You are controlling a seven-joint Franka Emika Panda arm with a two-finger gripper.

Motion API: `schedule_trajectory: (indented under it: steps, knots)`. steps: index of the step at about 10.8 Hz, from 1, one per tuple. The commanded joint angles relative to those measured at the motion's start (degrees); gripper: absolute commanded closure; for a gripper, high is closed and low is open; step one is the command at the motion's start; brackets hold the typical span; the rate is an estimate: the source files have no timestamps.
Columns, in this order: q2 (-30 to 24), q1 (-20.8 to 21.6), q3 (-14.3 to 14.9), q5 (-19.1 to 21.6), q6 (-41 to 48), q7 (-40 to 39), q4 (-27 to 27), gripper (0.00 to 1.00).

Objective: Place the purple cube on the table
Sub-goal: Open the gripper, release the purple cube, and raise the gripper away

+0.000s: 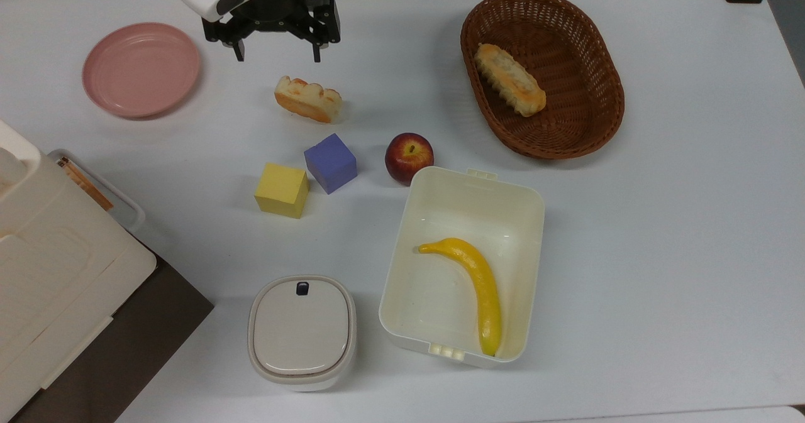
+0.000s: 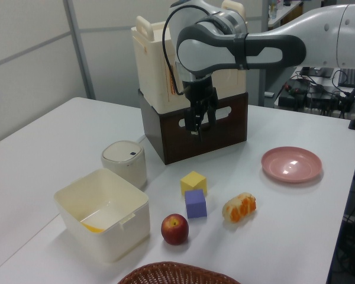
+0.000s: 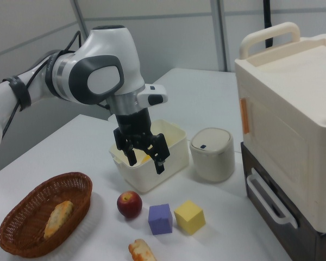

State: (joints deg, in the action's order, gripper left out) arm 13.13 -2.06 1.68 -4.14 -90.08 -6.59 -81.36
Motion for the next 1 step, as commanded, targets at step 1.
schedule_trajectory:
  steps: [1]
  knots:
    - [-1.5, 0.0, 0.7, -0.2, 0.5, -2.4, -0.7, 0.00]
